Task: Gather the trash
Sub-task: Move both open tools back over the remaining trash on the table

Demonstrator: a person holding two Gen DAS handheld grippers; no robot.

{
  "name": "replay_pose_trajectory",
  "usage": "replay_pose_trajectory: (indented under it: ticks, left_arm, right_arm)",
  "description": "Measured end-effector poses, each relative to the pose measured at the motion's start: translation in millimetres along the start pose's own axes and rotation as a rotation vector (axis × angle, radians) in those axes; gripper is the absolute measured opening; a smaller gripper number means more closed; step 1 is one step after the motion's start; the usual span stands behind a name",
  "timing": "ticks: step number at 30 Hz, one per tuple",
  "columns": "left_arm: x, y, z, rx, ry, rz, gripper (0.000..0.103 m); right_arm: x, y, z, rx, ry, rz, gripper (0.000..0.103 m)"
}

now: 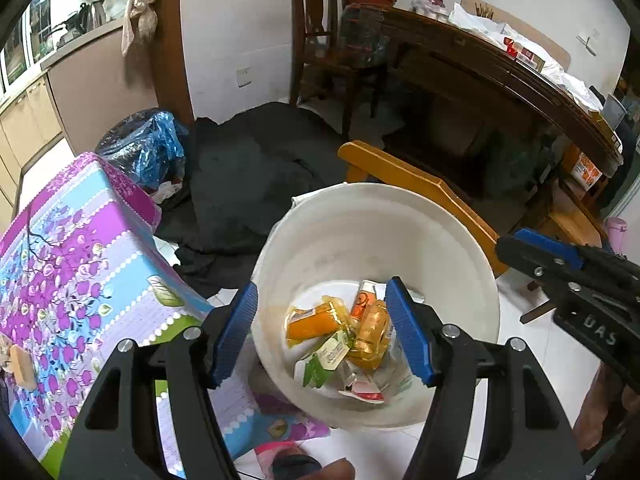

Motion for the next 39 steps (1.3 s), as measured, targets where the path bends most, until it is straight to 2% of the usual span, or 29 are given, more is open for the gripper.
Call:
replay_pose_trajectory:
  ticks: [3,6,8,10,13,18,23,28,31,34,39]
  left_arm:
    - [-13,8,7,0.014,-0.007,-0.028,0.064]
    - [-30,19,21,0.018,-0.019,-0.062,0.064]
    - [-40,27,30,0.029,-0.024,-0.083,0.064]
    - [-53,39,46,0.041,-0.049,-0.11,0.064]
    - [-72,58,76,0.035,-0.088,-0.146,0.064]
    - [-94,92,147,-0.025,-0.155,-0.165,0.064]
    - [-118,144,256,-0.152,-0.243,-0.151,0.064]
    - [-141,194,368,-0.286,-0.331,-0.123,0.064]
    - [-146,217,418,-0.333,-0.375,-0.092,0.065]
    - [-143,231,445,-0.328,-0.388,-0.067,0.066]
    - [-129,235,458,-0.294,-0.302,-0.067,0.066]
  right_arm:
    - [-29,8,12,-0.032,-0.014,-0.102,0.037]
    - [-64,26,35,-0.073,-0.03,-0.228,0.057]
    - [-80,37,49,-0.091,-0.045,-0.288,0.075]
    - [-96,55,68,-0.113,-0.069,-0.349,0.078]
    - [-107,77,91,-0.122,-0.124,-0.389,0.082]
    - [-101,110,132,-0.153,-0.215,-0.368,0.083]
    - [-78,142,174,-0.181,-0.299,-0.283,0.084]
    - [-60,164,212,-0.201,-0.346,-0.217,0.084]
    - [-52,169,232,-0.218,-0.363,-0.191,0.084]
    - [-43,171,251,-0.236,-0.38,-0.165,0.084]
    - [-26,170,274,-0.268,-0.391,-0.118,0.084]
Point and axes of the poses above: each gripper's, at about its wrist camera, not at the fingertips, and x roughly the way its jaws point, z to its left, y to its underside, the point moved 3 cm from there along x, roughly the way its jaws point, and after that the axes turned 6 degrees about z, right-handed, at the moved point
